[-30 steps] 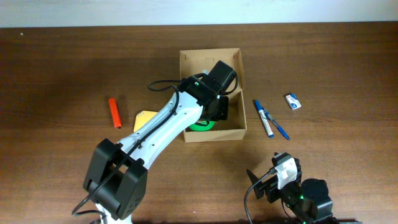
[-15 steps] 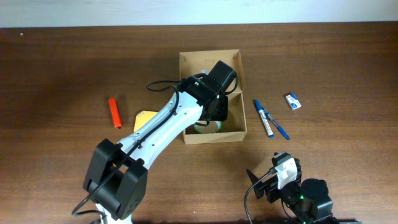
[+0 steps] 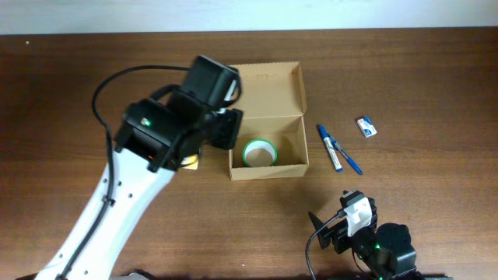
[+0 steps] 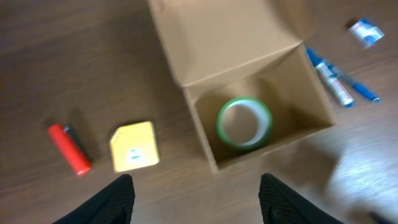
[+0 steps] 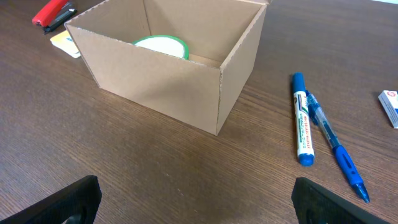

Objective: Pack container
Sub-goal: 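Move left gripper to the yellow notepad and grasp it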

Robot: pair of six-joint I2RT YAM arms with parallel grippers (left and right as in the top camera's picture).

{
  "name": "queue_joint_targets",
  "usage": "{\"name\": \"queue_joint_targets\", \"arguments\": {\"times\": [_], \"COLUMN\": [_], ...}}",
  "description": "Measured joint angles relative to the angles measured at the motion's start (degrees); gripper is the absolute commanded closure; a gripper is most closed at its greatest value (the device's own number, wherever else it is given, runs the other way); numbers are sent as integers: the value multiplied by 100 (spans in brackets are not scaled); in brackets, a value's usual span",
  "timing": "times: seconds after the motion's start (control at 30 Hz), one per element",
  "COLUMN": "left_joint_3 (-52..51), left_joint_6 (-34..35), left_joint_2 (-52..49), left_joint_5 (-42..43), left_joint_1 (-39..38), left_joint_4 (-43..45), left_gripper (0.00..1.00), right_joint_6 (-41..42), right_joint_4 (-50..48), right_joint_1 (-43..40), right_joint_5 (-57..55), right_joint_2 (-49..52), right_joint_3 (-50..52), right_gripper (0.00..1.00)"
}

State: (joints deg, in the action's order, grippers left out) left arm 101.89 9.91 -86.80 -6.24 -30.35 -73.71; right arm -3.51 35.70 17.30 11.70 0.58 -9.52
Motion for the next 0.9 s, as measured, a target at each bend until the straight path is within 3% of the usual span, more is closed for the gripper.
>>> {"name": "queue_joint_targets", "arguments": {"times": [0.23,0.47,0.53,0.57,0.6,0.9], "left_joint_3": [-468,-2398,-2872,-3174,-3375,-4118], "left_joint_6": [-1296,-1843,-1847,-1838,-1838,-1803], "left_joint_2": [2,-9,-9,-9,-9,-17], "left_joint_5": [911,1147,1165,1187,1215,1296], "left_joint_1": [1287,1926,2068,2197,2317,2433], "left_joint_4": [-151,994,1333,1585,1790,2824], "left_gripper": [37,37,32,7,0,0], "right_joint_6": [0,2,2,2,2,0], "right_joint_4": [0,0,2,0,0,0], "right_joint_1": [0,0,0,0,0,0], "right_joint_5": [0,0,0,0,0,0], "right_joint_2": [0,0,0,0,0,0], "right_joint_3": [0,0,0,0,0,0], "right_gripper": [1,1,1,1,1,1]}}
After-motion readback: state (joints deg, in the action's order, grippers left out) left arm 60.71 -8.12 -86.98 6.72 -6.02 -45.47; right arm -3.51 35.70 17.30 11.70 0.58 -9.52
